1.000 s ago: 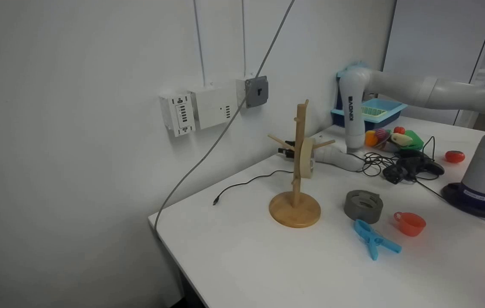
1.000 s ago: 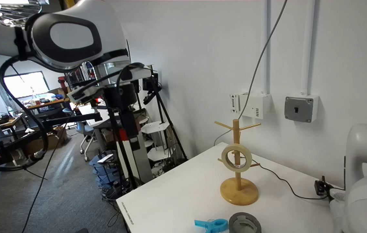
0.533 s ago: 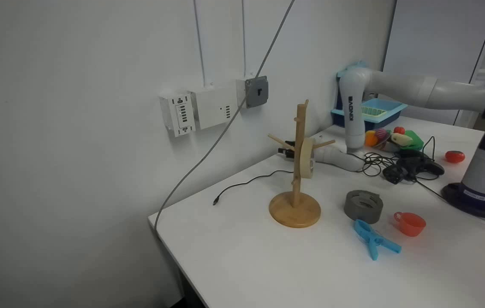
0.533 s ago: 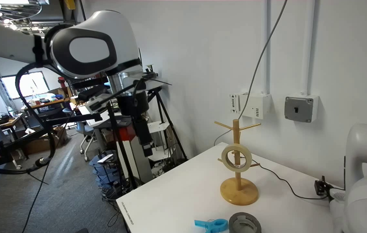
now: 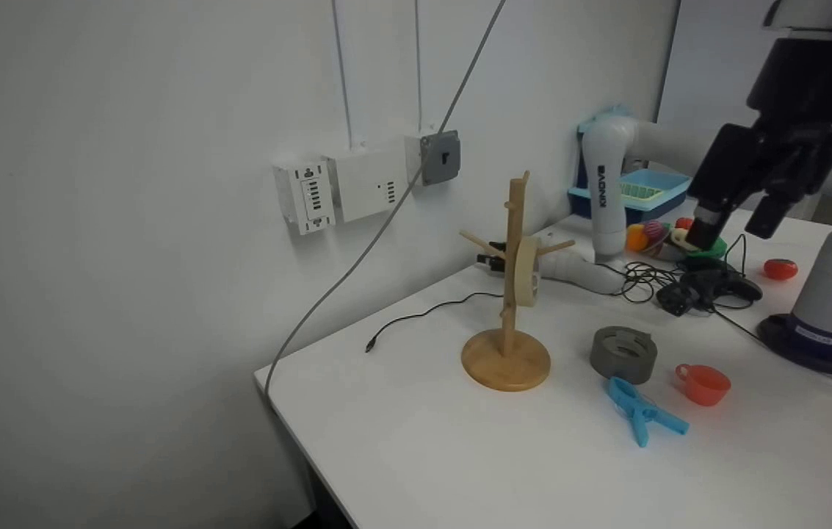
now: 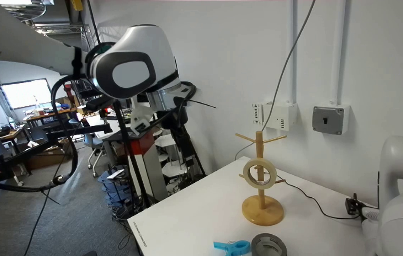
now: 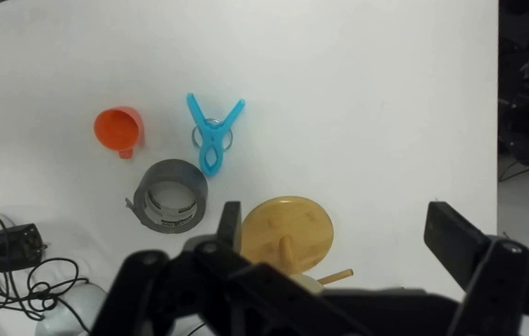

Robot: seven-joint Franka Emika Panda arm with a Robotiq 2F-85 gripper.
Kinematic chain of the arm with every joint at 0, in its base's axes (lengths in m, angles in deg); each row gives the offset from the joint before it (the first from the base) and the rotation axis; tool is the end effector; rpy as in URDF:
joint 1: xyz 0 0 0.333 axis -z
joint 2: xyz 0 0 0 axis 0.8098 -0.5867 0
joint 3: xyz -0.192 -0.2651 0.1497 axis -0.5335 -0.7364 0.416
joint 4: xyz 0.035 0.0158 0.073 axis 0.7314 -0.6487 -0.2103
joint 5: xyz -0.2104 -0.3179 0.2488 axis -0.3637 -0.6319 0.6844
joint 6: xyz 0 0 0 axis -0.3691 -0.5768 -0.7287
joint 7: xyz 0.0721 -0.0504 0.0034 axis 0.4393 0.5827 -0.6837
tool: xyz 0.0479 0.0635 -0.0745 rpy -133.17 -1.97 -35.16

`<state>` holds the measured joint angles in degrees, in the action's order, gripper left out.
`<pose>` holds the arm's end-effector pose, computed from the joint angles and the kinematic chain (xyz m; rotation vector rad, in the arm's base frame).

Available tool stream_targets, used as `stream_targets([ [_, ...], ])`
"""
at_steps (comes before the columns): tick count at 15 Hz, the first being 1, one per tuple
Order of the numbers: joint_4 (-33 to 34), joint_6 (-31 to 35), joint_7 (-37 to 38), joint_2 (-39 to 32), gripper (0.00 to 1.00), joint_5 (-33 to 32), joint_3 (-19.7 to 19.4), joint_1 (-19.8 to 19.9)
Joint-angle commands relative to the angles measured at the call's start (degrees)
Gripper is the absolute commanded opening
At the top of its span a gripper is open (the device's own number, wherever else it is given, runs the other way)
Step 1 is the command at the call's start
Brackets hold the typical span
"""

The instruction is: Take the masking tape from the wooden holder and put it on the table

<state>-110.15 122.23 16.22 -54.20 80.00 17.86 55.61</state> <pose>0.5480 0.0324 0.4697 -3.0193 0.4313 -0.2271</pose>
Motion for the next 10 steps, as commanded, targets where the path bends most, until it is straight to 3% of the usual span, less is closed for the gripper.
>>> stream_targets([
  [1, 4.63, 2.44, 0.72, -4.72, 1.0, 1.75, -0.63, -1.0],
  [10, 3.05, 3.93, 0.81, -4.46, 1.0, -0.4, -0.52, -1.11],
])
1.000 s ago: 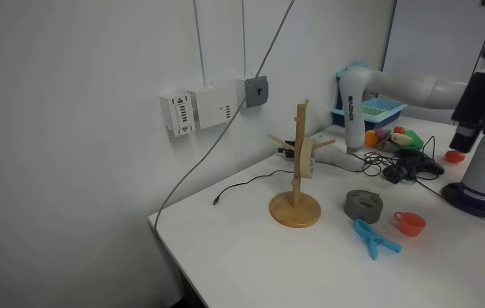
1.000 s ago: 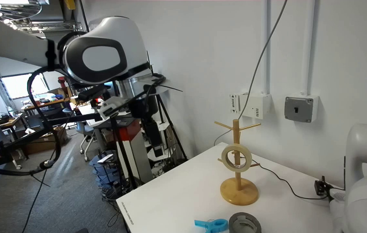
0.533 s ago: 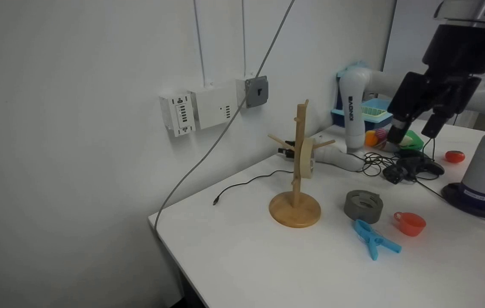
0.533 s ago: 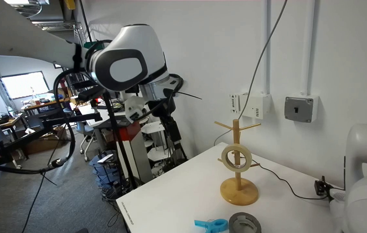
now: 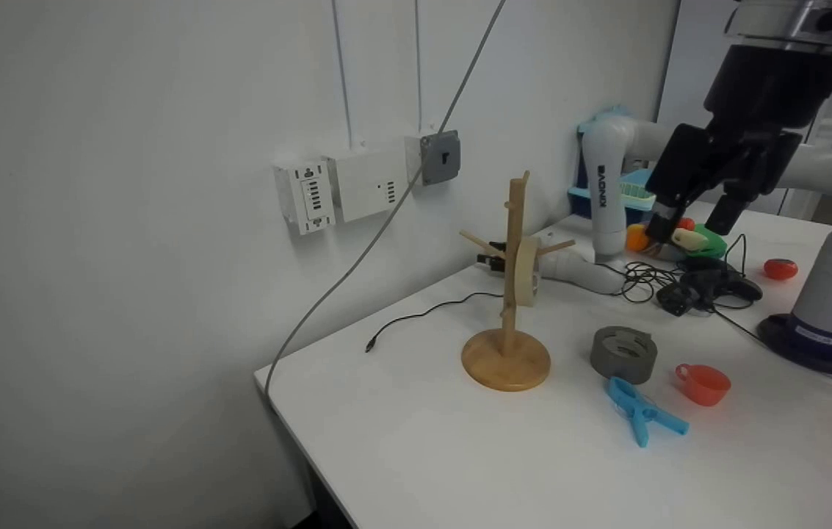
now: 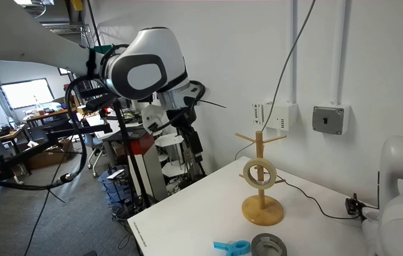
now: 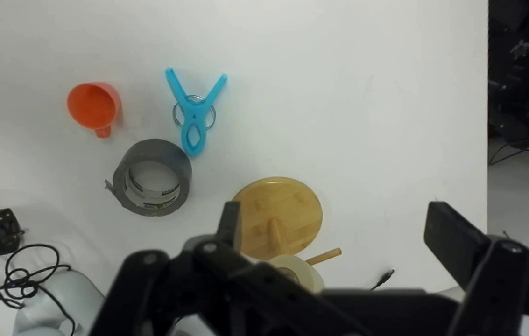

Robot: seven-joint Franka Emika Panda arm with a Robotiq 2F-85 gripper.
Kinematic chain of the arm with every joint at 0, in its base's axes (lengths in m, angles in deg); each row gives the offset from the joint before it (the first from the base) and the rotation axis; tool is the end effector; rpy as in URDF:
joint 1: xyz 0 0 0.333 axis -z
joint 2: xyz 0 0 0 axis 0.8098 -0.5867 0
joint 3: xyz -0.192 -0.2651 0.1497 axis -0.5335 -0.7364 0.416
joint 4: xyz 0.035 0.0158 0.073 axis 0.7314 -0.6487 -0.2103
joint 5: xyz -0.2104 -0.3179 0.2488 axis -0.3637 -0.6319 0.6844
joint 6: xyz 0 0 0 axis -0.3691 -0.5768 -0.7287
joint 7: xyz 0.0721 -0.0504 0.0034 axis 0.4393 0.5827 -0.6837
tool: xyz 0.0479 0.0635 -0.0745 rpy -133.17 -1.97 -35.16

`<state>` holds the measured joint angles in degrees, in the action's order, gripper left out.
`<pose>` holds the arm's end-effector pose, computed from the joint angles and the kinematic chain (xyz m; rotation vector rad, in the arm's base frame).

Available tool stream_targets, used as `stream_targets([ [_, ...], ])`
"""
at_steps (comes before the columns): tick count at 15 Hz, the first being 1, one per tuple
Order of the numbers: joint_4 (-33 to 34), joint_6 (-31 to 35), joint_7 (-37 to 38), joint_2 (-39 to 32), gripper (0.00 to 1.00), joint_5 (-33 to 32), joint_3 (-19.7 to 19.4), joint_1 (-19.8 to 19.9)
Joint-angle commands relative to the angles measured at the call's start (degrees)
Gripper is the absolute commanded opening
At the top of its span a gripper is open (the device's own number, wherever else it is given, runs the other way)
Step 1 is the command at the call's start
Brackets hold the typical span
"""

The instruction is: Take the masking tape from the wooden holder and put it on the table

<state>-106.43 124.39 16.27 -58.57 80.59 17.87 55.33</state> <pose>0.5767 0.0363 0.4659 -2.9980 0.4326 -0.2614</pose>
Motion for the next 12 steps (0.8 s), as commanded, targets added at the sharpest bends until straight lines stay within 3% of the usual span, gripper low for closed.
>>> stream_targets([
  [1, -1.05, 2.51, 0.38, -0.62, 1.0, -0.66, -0.48, -0.99],
  [12, 0.28, 16.54, 0.47, -10.63, 1.0, -3.35, -1.13, -1.64],
])
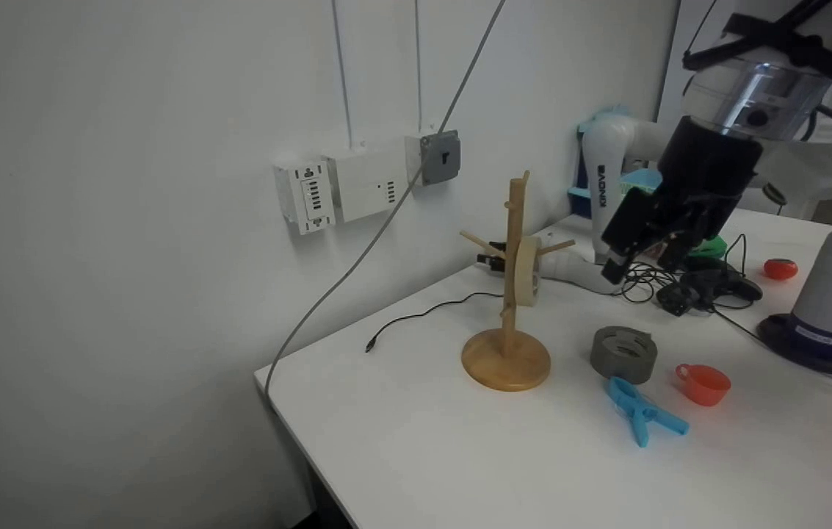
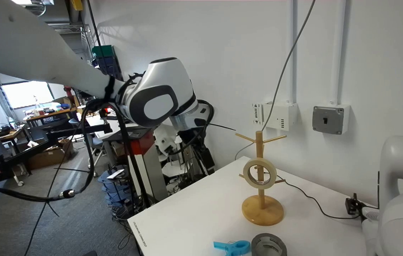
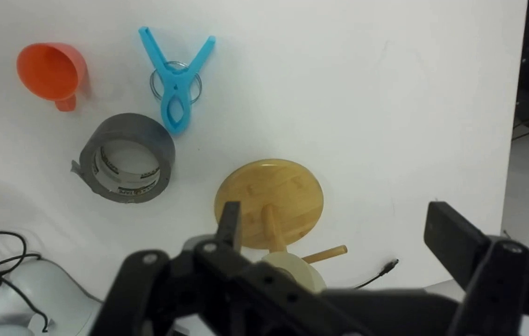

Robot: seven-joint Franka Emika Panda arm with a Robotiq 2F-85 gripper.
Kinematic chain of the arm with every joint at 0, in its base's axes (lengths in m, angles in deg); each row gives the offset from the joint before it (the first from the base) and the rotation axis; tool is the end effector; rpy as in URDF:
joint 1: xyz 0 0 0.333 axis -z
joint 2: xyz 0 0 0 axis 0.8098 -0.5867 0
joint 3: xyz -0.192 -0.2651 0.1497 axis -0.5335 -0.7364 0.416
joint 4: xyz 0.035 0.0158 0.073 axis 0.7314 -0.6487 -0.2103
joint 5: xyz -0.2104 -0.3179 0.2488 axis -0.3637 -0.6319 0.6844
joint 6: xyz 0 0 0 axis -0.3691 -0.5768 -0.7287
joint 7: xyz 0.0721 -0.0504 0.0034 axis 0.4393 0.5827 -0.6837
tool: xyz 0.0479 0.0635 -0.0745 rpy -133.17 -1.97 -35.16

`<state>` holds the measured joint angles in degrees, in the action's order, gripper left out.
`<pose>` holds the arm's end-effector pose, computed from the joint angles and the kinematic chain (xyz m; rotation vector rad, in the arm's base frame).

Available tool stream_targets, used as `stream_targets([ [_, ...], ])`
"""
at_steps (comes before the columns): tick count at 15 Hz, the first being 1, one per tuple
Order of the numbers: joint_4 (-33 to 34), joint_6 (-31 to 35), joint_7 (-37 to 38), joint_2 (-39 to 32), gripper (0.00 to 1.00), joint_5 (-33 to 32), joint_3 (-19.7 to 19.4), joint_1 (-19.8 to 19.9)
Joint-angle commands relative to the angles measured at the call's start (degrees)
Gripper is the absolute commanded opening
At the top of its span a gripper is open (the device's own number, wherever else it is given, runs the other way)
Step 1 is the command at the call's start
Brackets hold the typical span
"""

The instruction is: Take the masking tape from the wooden holder and put it on the table

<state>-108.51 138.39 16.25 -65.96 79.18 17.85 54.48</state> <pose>0.6005 0.0423 0.3975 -2.9926 0.4061 -0.3840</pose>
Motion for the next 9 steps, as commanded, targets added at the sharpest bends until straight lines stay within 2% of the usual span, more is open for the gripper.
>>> stream_targets([
  [1, 3.1, 3.29, 0.92, -4.19, 1.0, -2.61, -1.31, -0.83],
  [5, 6.14, 2.9, 2.9, -6.74, 1.0, -4.46, -2.24, -1.19],
  [6, 3.63, 3.05, 0.68, -5.07, 1.0, -2.99, -2.06, -1.06],
  [9, 4.89, 3.05, 1.08, -6.08, 1.0, -3.19, -2.27, -1.11],
])
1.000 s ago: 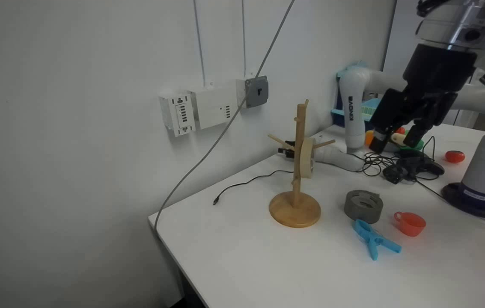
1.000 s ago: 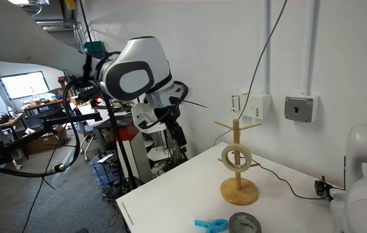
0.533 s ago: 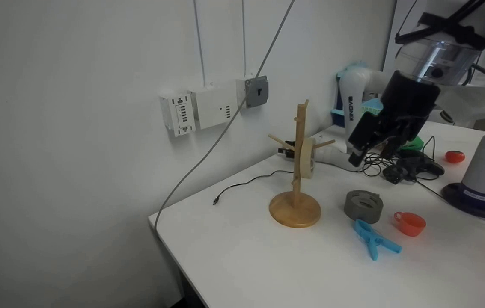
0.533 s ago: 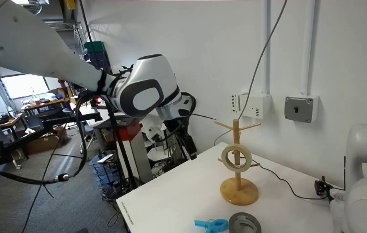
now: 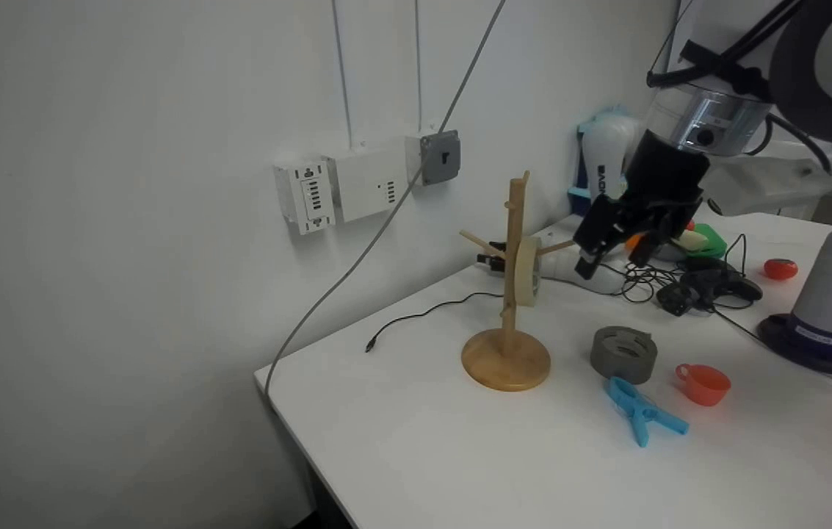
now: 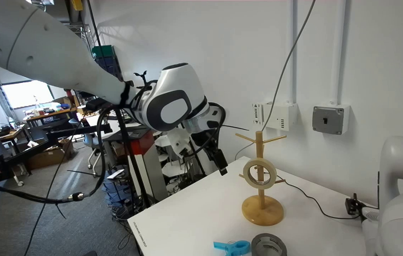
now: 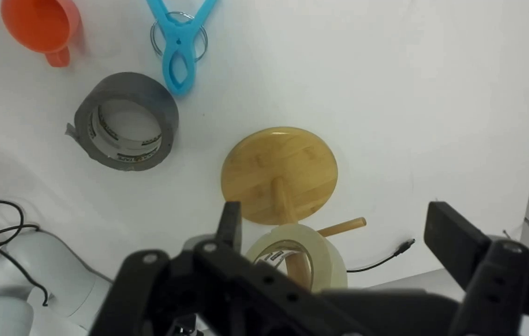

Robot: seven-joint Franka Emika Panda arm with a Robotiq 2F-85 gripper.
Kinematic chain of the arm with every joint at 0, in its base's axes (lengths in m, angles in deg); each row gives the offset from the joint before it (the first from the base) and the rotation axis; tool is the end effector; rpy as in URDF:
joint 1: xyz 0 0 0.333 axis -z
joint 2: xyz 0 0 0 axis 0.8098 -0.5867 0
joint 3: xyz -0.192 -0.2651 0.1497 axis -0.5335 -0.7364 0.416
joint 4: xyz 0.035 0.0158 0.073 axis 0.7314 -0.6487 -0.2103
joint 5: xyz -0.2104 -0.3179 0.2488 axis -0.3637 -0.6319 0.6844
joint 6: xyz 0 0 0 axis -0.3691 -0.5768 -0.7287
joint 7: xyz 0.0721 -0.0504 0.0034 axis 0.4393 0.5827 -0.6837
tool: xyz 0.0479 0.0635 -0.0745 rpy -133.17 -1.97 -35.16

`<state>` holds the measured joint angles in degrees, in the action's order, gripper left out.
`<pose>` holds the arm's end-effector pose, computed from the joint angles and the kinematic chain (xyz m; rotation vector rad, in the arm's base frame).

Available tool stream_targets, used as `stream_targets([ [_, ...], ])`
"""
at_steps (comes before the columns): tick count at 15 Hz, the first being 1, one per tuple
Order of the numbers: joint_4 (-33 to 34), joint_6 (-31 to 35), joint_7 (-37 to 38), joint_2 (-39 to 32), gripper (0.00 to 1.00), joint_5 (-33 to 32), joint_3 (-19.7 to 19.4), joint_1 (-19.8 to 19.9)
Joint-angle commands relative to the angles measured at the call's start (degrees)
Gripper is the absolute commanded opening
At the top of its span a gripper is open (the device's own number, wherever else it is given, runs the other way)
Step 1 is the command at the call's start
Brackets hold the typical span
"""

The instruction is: Take the masking tape from the wooden holder and put it on the table

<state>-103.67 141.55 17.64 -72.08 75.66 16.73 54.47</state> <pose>0.6367 0.0322 0.3813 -3.0138 0.4101 -0.4471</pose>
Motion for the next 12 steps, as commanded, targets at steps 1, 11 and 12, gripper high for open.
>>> stream_targets([
  [1, 0.16, -0.12, -0.27, -0.05, 1.0, 0.32, -1.15, -1.11],
  [11, 4.11, 4.96, 2.29, -7.9, 1.0, -3.57, -2.25, -3.16],
  [12, 4.78, 5.81, 2.08, -8.73, 1.0, -3.83, -2.52, -3.49],
])
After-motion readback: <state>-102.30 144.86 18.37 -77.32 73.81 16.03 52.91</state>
